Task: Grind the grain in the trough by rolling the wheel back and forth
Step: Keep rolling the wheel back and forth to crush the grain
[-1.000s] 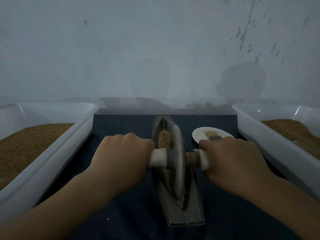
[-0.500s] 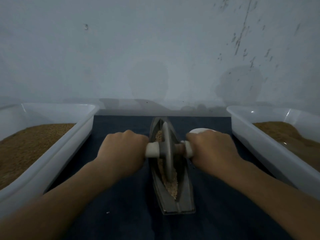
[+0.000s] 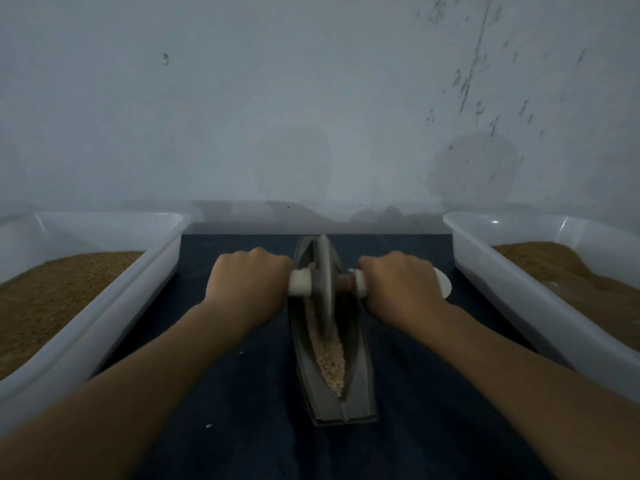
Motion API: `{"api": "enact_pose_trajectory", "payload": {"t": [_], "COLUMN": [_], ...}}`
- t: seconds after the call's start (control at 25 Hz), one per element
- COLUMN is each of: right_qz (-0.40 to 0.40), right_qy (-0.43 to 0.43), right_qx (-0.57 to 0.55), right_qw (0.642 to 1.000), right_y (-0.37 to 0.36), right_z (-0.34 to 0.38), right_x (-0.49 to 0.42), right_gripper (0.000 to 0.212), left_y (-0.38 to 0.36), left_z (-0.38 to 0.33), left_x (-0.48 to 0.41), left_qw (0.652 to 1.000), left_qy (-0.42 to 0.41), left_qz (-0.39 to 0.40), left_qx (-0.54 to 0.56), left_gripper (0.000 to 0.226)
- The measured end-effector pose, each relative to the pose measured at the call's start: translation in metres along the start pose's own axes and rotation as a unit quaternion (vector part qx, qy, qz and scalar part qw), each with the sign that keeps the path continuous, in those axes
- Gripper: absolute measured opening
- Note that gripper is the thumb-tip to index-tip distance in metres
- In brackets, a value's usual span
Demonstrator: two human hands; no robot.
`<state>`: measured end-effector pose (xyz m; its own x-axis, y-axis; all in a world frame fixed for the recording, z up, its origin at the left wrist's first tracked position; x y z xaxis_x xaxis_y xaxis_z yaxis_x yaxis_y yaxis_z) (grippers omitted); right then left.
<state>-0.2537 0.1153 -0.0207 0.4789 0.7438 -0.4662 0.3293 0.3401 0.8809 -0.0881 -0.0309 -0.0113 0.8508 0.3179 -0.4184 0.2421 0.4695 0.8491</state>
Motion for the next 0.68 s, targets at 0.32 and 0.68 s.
{"api": "enact_pose_trajectory", "payload": {"t": [0.32, 0.68], "right_qz": [-0.046, -0.079], "right_qy": [-0.005, 0.050], "right_qx": [0.032, 0.030], "right_qw": [0.998, 0.995], "right_y": [-0.003, 0.015], "right_z": [-0.003, -0.001], "right_x": [0.014, 0.041], "right_gripper": [0.033, 0.046], "left_y": [-0.008, 0.006], "left_z": [-0.002, -0.005], "left_x": [0.002, 0.042], "left_qw": [0.999, 0.994], "left_qy": [-0.021, -0.068], "left_qz": [-0.028, -0.090], "left_qx": [-0.012, -0.005], "left_gripper": [0.025, 0.049]}}
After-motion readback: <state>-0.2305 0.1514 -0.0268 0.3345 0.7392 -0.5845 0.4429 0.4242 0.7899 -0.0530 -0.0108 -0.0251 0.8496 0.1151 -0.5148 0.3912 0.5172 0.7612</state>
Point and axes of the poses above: each hand's wrist, its own x-axis away from the middle knuckle, its own y-axis out of the back of the hand, z = x × y, the point moved 2 cm from there along -x, towards the middle knuckle, and after that the axes turned 7 degrees about -y, right-handed, at the moved point
